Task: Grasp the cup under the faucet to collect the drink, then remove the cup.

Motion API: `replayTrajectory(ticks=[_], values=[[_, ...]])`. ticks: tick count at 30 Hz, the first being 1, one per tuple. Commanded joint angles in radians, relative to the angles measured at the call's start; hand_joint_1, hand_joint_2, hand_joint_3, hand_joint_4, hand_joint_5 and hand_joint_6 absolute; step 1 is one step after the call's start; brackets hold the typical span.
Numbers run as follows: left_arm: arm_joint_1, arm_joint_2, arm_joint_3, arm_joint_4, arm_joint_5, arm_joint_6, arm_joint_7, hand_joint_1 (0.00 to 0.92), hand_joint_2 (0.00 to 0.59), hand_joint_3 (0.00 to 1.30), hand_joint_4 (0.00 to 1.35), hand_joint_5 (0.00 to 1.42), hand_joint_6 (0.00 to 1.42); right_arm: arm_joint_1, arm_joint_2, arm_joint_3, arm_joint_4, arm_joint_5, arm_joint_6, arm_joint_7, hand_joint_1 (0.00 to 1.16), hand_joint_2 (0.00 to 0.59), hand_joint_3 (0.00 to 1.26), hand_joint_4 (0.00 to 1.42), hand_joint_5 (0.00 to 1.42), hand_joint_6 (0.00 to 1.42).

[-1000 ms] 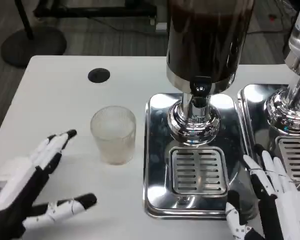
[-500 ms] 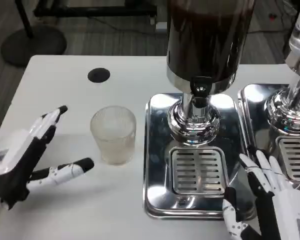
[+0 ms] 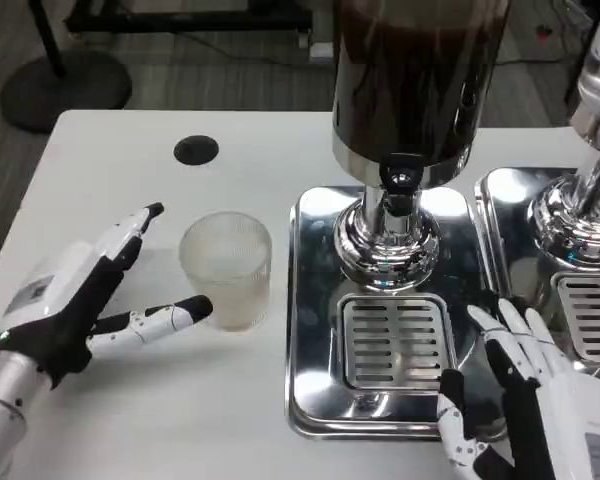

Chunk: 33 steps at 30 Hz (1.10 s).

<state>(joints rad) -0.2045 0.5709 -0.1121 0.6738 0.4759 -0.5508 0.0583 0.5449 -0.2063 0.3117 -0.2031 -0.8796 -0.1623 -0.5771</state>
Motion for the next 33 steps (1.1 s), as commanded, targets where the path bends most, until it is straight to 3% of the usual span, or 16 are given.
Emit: replayTrajectory(ticks=[1, 14, 22, 33], values=[[-0.059, -0.007, -0.034, 0.065, -0.001, -0.025, -0.011, 0.123, 0.029, 0.0, 0.0, 0.02, 0.16, -0.003, 0.0, 0.004, -0.002, 0.009, -0.015, -0.001, 0.42, 0.517, 0.25, 0.11, 0.07, 0.19], [-0.203, -0.034, -0.113, 0.23, 0.016, -0.047, 0.001, 0.211, 0.032, 0.0, 0.0, 0.05, 0.18, -0.017, 0.004, 0.016, 0.002, 0.022, -0.03, 0.001, 0.42, 0.517, 0.26, 0.12, 0.09, 0.24], [-0.271, -0.05, -0.148, 0.362, 0.023, -0.135, 0.058, 0.238, 0.042, 0.0, 0.0, 0.13, 0.24, -0.026, 0.007, 0.014, 0.017, 0.044, -0.043, -0.001, 0.42, 0.514, 0.26, 0.13, 0.09, 0.24], [-0.32, -0.069, -0.169, 0.497, 0.022, -0.248, 0.117, 0.271, 0.064, 0.01, 0.11, 0.26, 0.35, -0.039, 0.006, 0.005, 0.035, 0.111, -0.069, 0.014, 0.42, 0.516, 0.26, 0.13, 0.11, 0.26]])
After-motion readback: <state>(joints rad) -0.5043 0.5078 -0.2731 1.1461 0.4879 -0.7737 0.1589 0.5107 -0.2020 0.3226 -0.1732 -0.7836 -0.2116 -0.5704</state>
